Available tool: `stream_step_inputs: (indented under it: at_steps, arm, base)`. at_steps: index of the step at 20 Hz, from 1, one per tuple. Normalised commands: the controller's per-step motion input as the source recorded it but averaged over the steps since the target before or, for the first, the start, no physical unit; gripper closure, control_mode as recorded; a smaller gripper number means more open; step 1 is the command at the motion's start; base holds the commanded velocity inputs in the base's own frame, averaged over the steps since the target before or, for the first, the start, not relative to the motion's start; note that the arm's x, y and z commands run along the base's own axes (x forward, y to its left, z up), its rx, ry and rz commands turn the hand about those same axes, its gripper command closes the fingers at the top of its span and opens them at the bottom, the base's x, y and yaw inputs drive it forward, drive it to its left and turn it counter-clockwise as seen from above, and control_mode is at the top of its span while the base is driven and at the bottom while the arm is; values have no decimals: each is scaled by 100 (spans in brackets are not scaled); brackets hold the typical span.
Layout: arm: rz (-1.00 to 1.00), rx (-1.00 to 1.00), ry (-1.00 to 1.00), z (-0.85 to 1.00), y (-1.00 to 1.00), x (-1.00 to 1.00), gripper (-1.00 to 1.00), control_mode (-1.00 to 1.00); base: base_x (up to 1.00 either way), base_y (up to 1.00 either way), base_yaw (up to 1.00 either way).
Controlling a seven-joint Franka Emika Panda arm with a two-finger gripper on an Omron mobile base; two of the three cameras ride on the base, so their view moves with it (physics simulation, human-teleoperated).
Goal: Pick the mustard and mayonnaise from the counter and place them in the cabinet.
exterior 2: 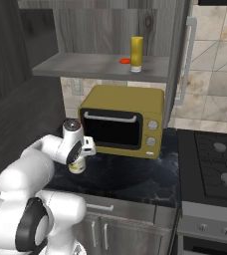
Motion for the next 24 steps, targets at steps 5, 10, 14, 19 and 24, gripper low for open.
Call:
stream_step_inputs:
  at_steps: [5,10,14,19,24]
  arm:
    - [0,0,0,-21,6,22,100,-100]
    - [0,0,0,-29,16,16,100,-100]
    - [0,0,-5,-3,5,-24,100,-100]
    - [0,-1,-18,57,0,-79,100,-100]
    - [0,-6,-22,83,0,-75,100,-100]
  base:
    - [0,0,0]
    - [0,0,0]
    - [0,0,0]
    - [0,0,0]
    - [0,0,0]
